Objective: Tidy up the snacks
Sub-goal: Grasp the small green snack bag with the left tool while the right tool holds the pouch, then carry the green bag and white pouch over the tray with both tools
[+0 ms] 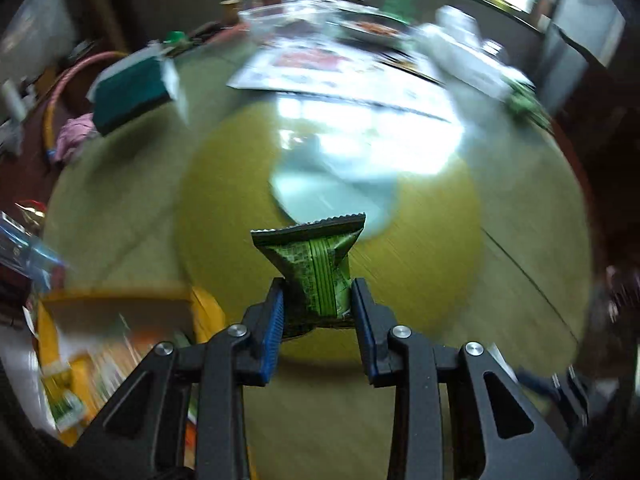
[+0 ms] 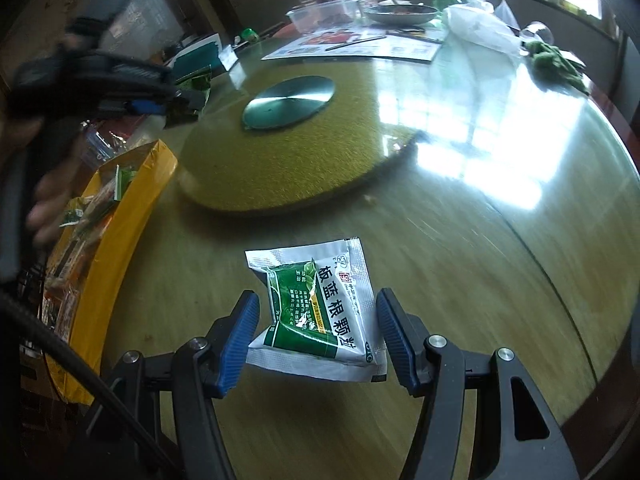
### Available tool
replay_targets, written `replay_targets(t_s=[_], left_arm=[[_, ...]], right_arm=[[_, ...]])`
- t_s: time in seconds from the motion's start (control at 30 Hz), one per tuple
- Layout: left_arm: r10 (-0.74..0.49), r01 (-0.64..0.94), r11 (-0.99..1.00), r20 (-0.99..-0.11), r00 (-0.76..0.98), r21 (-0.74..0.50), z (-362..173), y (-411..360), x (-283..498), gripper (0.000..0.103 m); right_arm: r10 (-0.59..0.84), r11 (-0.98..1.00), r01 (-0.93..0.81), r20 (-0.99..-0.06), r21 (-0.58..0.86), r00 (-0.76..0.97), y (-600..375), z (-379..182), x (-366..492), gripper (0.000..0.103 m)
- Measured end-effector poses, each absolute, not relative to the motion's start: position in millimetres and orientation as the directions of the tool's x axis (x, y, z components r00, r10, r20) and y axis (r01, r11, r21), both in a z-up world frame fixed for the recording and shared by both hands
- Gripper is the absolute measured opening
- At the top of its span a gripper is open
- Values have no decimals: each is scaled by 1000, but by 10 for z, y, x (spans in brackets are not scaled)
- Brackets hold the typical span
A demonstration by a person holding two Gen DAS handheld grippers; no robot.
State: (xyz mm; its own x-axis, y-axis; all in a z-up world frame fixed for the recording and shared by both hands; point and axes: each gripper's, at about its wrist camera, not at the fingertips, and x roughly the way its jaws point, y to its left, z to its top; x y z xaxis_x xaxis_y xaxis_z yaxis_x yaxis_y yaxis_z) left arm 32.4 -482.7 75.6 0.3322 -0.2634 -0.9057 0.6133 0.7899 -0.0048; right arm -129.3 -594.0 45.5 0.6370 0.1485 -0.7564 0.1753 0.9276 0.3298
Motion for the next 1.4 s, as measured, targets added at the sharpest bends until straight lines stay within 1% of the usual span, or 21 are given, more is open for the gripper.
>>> replay_targets(t_s=[0.17,0.27,0.4,0.47,0.5,0.53,0.57,0.6,0.67,0.77,0.83,0.87,0.93,0.97,1.0,1.1,1.17,1.2,1.23,1.27,1.4], left_arm=[[-357,644,757,-896,263,-113,742,-4449,-481,34],[-408,629,764,-862,300,-143,762,-4148,-978,34],[-454,578,788,-835,310,-213,694,-3883,-1309,34],[-476,545,800,-819,319,-253,707,-3738,-1372,34],[-479,531,807,-813,333,-258,720,-3680,-1379,34],[-480,521,813,-807,344,-261,741,-3627,-1387,34],[-484,519,813,-804,347,-265,756,-3597,-1396,34],[-489,515,813,-799,350,-271,777,-3569,-1368,34],[-491,504,818,-791,366,-275,816,-3490,-1359,34],[-488,491,826,-785,381,-276,845,-3382,-1335,34],[-485,484,832,-781,393,-273,856,-3327,-1320,34],[-486,481,833,-780,395,-275,850,-3289,-1333,34],[-496,474,831,-773,396,-291,856,-3211,-1334,34],[-498,470,832,-771,398,-295,861,-3173,-1342,34],[-499,464,833,-769,400,-300,868,-3146,-1330,34],[-499,455,836,-767,402,-305,883,-3089,-1320,34],[-496,453,839,-767,408,-302,882,-3061,-1314,34],[-495,452,840,-766,410,-302,880,-3048,-1313,34],[-495,452,840,-766,409,-301,874,-3044,-1311,34],[-498,453,838,-766,406,-305,867,-3039,-1308,34],[-503,460,833,-765,403,-306,863,-3029,-1307,34]], right_arm=[[151,930,162,-747,329,648,-5862,439,-1490,61],[186,923,136,-727,360,661,-5788,430,-1590,61],[253,906,92,-704,413,664,-5684,446,-1586,58],[261,909,66,-687,411,678,-5610,536,-1577,50],[266,910,55,-681,410,682,-5577,573,-1557,44],[266,913,54,-688,405,675,-5540,584,-1527,21],[254,916,74,-713,394,654,-5515,548,-1480,8],[246,918,87,-726,388,642,-5497,509,-1436,9],[267,909,77,-715,409,646,-5482,473,-1397,10],[253,904,108,-719,415,647,-5507,465,-1401,15],[266,887,120,-705,446,657,-5545,453,-1453,36],[272,880,124,-701,458,659,-5560,461,-1470,42],[262,875,141,-699,462,665,-5571,491,-1504,60],[250,880,142,-696,453,673,-5567,508,-1515,64],[233,887,146,-698,438,677,-5566,515,-1507,66],[214,898,153,-714,412,666,-5561,515,-1488,66],[167,910,179,-727,374,667,-5555,542,-1529,66],[131,923,187,-730,337,671,-5532,557,-1555,68],[104,936,185,-739,298,666,-5500,543,-1558,76],[92,944,182,-748,277,658,-5484,499,-1546,79],[55,952,197,-762,236,646,-5484,413,-1464,78]])
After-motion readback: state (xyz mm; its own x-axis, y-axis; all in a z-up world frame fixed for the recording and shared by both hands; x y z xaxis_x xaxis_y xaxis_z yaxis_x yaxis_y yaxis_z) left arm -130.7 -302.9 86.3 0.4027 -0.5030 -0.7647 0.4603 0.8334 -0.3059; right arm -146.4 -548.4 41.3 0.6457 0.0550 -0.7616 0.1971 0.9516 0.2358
